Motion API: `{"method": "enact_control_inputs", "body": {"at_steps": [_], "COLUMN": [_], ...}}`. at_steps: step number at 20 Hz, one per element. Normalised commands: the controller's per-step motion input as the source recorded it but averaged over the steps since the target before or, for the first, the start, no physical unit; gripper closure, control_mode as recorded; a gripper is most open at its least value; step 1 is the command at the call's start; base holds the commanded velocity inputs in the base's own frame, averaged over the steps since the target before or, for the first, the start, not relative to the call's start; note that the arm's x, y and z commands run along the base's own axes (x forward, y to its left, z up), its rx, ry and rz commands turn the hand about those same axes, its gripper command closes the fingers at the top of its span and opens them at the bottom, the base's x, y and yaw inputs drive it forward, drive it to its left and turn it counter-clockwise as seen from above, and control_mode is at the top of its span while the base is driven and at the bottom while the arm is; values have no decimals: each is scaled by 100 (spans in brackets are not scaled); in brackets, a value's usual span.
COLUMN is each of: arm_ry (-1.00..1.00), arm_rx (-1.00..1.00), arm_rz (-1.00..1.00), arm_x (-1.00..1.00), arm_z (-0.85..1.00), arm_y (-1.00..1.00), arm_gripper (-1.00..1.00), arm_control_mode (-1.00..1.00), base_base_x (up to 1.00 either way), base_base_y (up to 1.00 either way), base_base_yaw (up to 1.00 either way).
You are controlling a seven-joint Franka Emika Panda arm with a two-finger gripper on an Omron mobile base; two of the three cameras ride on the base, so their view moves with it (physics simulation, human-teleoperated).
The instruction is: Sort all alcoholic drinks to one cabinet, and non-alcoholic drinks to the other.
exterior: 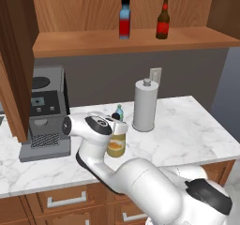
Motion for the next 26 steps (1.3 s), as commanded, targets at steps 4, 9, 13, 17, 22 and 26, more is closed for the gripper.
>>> {"method": "enact_control_inputs", "body": {"at_steps": [4, 9, 13, 17, 22, 26], "arm_ry": [0, 0, 0, 0, 0, 0], "arm_rx": [-2, -1, -2, -2, -4, -3], "arm_rz": [-1, -2, -2, -2, -7, -7], "arm_x": [20, 22, 20, 9, 0, 8], "arm_z": [-15, -12, -14, -8, 0, 0], "arm_y": [5, 10, 9, 3, 0, 0], "arm_gripper": [-100, -100, -100, -100, -100, -100], "arm_control_mode": [-100, -100, -100, -100, -100, -100], "base_base_x": [0, 0, 0, 0, 0, 0], "base_base_y": [0, 0, 0, 0, 0, 0], "base_base_yaw": [0, 0, 0, 0, 0, 0]}}
